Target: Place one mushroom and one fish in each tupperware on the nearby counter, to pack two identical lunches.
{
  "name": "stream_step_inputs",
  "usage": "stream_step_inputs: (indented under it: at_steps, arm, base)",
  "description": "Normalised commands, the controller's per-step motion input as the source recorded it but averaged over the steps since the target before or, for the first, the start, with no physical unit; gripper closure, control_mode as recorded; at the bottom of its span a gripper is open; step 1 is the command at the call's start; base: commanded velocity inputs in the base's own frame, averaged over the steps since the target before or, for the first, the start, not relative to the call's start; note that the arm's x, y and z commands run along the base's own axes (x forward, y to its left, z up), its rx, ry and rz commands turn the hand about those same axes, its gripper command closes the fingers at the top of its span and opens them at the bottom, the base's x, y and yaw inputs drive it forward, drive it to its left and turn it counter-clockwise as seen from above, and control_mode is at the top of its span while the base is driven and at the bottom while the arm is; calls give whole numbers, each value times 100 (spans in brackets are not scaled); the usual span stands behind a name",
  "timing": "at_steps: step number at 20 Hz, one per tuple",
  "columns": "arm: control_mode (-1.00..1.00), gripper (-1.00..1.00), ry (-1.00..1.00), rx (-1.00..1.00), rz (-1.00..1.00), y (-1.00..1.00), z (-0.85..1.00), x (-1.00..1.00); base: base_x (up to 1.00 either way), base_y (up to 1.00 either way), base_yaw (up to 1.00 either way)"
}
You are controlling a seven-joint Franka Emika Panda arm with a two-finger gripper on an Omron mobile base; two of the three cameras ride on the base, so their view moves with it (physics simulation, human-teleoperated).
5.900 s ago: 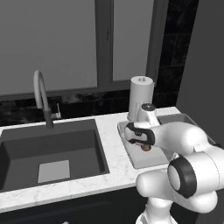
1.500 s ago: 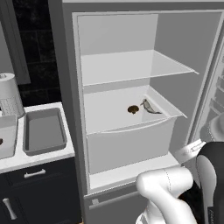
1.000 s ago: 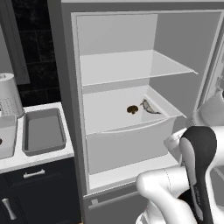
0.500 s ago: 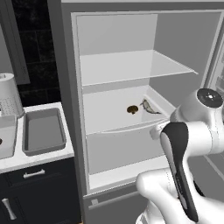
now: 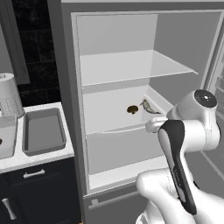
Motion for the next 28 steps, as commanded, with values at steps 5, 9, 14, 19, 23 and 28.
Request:
stream_step_inputs:
  at_steps: [5,9,14,19,23,28]
  arm:
    - [-100,-100,-8,13,-7,0,-35,56]
    - [-100,-100,-6,8,-10,0,-5,71]
    - [-100,-100,-1,0,-6,6,-8,69]
    - [-100,-100,0,0,-2,13,-21,68]
    - [-100,-100,0,0,-1,5,-25,53]
    - [-100,-100,1,0,-3,3,-1,60]
  base:
    - [0,0,0]
    - [0,0,0]
    - [0,0,0]
    - [0,0,0]
    - [0,0,0]
    - [0,0,0]
